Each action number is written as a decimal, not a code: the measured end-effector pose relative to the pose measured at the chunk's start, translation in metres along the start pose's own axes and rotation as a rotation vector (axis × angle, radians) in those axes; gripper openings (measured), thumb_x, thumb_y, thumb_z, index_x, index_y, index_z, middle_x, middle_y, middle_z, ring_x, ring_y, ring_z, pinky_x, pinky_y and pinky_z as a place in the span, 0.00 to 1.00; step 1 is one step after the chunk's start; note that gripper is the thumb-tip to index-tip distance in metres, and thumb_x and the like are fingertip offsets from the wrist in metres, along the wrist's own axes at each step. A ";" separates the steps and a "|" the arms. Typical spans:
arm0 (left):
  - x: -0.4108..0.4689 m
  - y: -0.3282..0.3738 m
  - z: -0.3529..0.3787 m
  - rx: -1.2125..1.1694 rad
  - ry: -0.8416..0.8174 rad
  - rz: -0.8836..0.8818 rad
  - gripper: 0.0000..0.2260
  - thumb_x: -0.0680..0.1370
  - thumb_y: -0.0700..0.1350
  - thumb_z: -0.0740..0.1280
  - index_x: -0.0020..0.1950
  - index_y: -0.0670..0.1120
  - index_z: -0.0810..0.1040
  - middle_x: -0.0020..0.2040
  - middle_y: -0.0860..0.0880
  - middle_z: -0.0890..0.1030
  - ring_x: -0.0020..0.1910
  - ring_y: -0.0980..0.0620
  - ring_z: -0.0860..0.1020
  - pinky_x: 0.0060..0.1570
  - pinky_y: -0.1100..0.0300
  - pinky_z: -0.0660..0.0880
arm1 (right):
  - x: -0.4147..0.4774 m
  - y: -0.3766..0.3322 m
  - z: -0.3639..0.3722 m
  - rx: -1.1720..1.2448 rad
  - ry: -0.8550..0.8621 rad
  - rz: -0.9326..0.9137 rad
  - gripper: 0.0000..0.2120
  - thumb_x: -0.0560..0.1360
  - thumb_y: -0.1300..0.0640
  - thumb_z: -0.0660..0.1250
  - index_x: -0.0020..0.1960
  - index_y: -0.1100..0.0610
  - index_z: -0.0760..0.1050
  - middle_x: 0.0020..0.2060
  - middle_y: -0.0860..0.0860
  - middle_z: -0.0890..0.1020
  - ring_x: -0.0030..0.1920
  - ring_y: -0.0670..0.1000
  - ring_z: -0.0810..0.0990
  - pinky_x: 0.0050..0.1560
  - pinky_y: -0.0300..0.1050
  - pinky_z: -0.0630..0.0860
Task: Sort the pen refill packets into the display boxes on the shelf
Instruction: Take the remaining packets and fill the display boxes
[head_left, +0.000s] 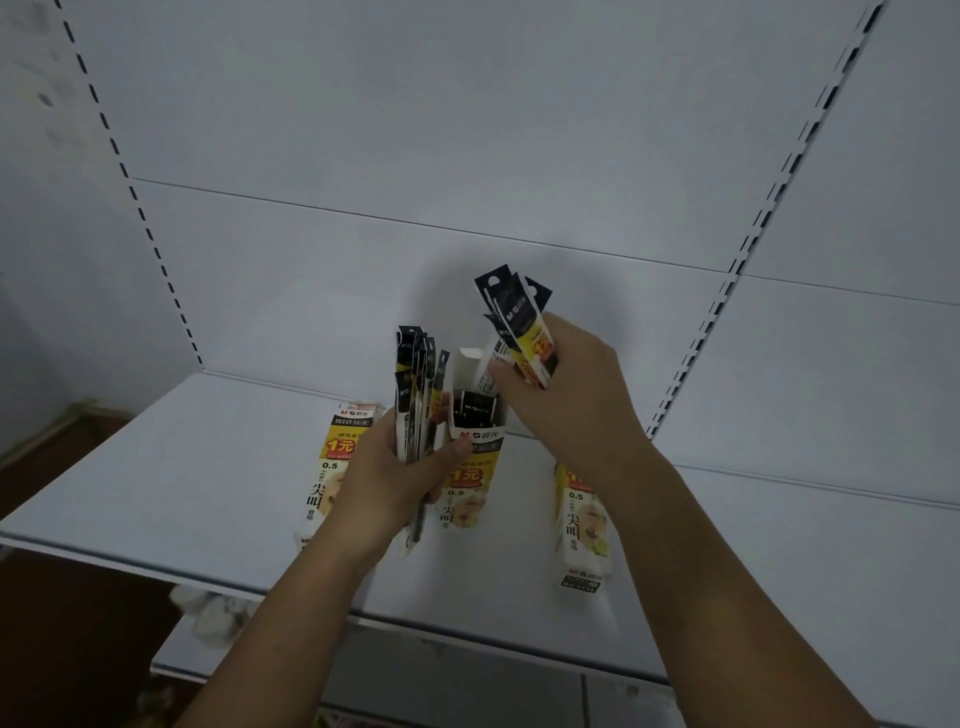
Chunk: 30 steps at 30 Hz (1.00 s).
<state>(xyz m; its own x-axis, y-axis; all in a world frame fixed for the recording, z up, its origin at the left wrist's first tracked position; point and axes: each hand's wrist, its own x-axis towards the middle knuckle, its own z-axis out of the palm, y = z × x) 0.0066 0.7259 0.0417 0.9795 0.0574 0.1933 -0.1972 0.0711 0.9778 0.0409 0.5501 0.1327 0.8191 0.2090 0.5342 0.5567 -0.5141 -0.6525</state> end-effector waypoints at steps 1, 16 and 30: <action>0.000 0.001 0.000 -0.001 0.001 -0.003 0.07 0.79 0.40 0.74 0.53 0.49 0.82 0.35 0.54 0.83 0.31 0.56 0.77 0.34 0.55 0.74 | 0.001 -0.001 -0.001 -0.013 -0.009 0.013 0.20 0.78 0.58 0.73 0.36 0.44 0.66 0.29 0.37 0.75 0.28 0.42 0.71 0.30 0.30 0.66; -0.003 0.002 0.000 0.019 -0.017 -0.017 0.07 0.78 0.39 0.74 0.52 0.49 0.82 0.35 0.55 0.83 0.31 0.57 0.79 0.33 0.59 0.74 | 0.012 -0.012 -0.009 -0.128 -0.008 -0.030 0.14 0.77 0.59 0.71 0.38 0.48 0.69 0.30 0.45 0.74 0.30 0.42 0.74 0.31 0.30 0.70; 0.002 0.000 -0.001 0.024 -0.017 -0.029 0.06 0.78 0.40 0.74 0.54 0.48 0.82 0.35 0.54 0.83 0.31 0.56 0.78 0.34 0.55 0.75 | 0.005 -0.006 -0.004 -0.061 0.062 0.018 0.18 0.76 0.60 0.72 0.37 0.47 0.65 0.30 0.45 0.71 0.29 0.41 0.70 0.30 0.29 0.67</action>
<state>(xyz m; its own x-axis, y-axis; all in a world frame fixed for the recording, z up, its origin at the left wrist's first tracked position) 0.0084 0.7271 0.0425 0.9854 0.0388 0.1660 -0.1677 0.0482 0.9847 0.0416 0.5506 0.1415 0.8180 0.1485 0.5558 0.5307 -0.5678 -0.6293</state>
